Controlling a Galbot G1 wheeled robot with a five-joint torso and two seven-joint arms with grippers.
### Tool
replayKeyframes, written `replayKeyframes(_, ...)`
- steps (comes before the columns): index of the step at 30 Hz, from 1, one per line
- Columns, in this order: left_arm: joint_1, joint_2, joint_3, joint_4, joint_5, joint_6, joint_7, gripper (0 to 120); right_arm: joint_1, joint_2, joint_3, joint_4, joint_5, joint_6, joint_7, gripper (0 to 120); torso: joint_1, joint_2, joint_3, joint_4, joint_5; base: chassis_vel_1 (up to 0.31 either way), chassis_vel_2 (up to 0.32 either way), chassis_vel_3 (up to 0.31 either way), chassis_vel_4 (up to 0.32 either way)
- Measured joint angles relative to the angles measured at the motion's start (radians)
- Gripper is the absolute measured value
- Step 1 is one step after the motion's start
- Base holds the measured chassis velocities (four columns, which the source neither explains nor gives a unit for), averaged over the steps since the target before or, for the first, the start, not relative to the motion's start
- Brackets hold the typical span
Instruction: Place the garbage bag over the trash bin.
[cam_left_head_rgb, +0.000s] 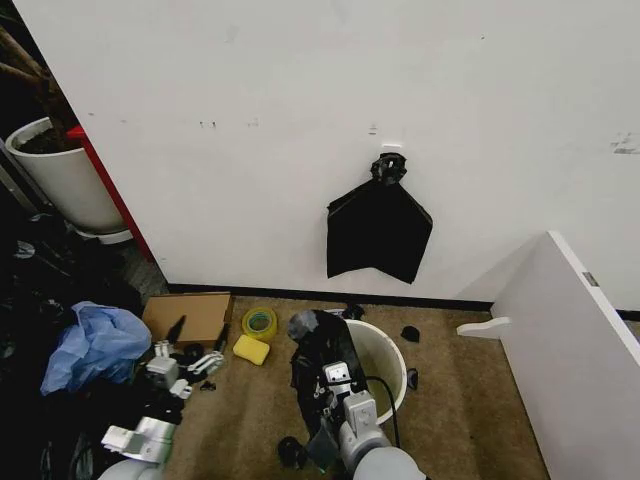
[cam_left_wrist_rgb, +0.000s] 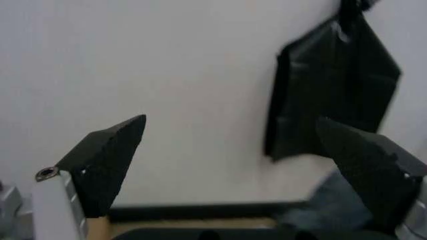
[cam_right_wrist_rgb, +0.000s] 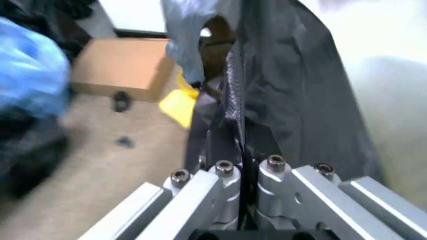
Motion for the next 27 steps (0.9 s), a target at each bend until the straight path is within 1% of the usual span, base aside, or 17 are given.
replayKeyframes(2, -0.008, 0.006, 0.054, 0.012, -0.017, 0.044, -0.017, 100, 0.001, 0.008, 0.010, 0.023, 0.090, 0.006, 0.013, 0, 0.000, 0.000, 0.000, 0.0000, 0.0000, 0.000, 0.000, 0.000, 0.000)
replayKeyframes(3, -0.008, 0.006, 0.054, 0.012, -0.017, 0.044, -0.017, 100, 0.001, 0.008, 0.010, 0.023, 0.090, 0.006, 0.013, 0, 0.000, 0.000, 0.000, 0.0000, 0.0000, 0.000, 0.000, 0.000, 0.000)
replayKeyframes(5, -0.020, 0.006, 0.087, 0.028, -0.017, 0.064, -0.024, 100, 0.003, 0.015, 0.014, 0.021, 0.119, 0.015, 0.019, 0, 0.000, 0.000, 0.000, 0.0000, -0.0002, 0.000, 0.000, 0.000, 0.000)
replayKeyframes(9, -0.053, 0.004, 0.165, 0.071, -0.022, 0.112, -0.026, 100, 0.008, 0.030, 0.022, -0.029, 0.136, 0.045, 0.019, 0, 0.000, 0.000, 0.000, 0.0000, 0.0000, 0.000, 0.000, 0.000, 0.000)
replayKeyframes(11, -0.055, 0.004, 0.171, 0.075, -0.022, 0.116, -0.026, 100, 0.007, 0.031, 0.023, -0.031, 0.138, 0.047, 0.019, 0, 0.000, 0.000, 0.000, -0.0001, 0.0000, 0.000, 0.000, 0.000, 0.000)
replayKeyframes(14, -0.071, 0.002, 0.220, 0.103, -0.025, 0.152, -0.026, 100, 0.005, 0.034, 0.032, -0.037, 0.171, 0.076, 0.018, 0, 0.000, 0.000, 0.000, 0.0000, 0.0000, 0.000, 0.000, 0.000, 0.000)
replayKeyframes(17, -0.077, 0.006, 0.245, 0.107, -0.029, 0.175, -0.019, 100, 0.006, 0.033, 0.039, -0.036, 0.188, 0.099, 0.012, 0, 0.000, 0.000, 0.000, 0.0000, 0.0000, 0.000, 0.000, 0.000, 0.000)
replayKeyframes(21, -0.076, 0.015, 0.266, 0.106, -0.025, 0.198, -0.011, 100, 0.011, 0.028, 0.040, -0.034, 0.192, 0.106, 0.004, 0, 0.000, 0.000, 0.000, -0.0001, 0.0000, 0.000, 0.000, 0.000, 0.000)
replayKeyframes(27, -0.075, 0.022, 0.293, 0.077, -0.028, 0.252, -0.052, 100, 0.016, 0.018, 0.028, -0.025, 0.181, 0.109, -0.035, 0, 0.000, 0.000, 0.000, 0.0001, -0.0001, 0.000, 0.000, 0.000, 0.000)
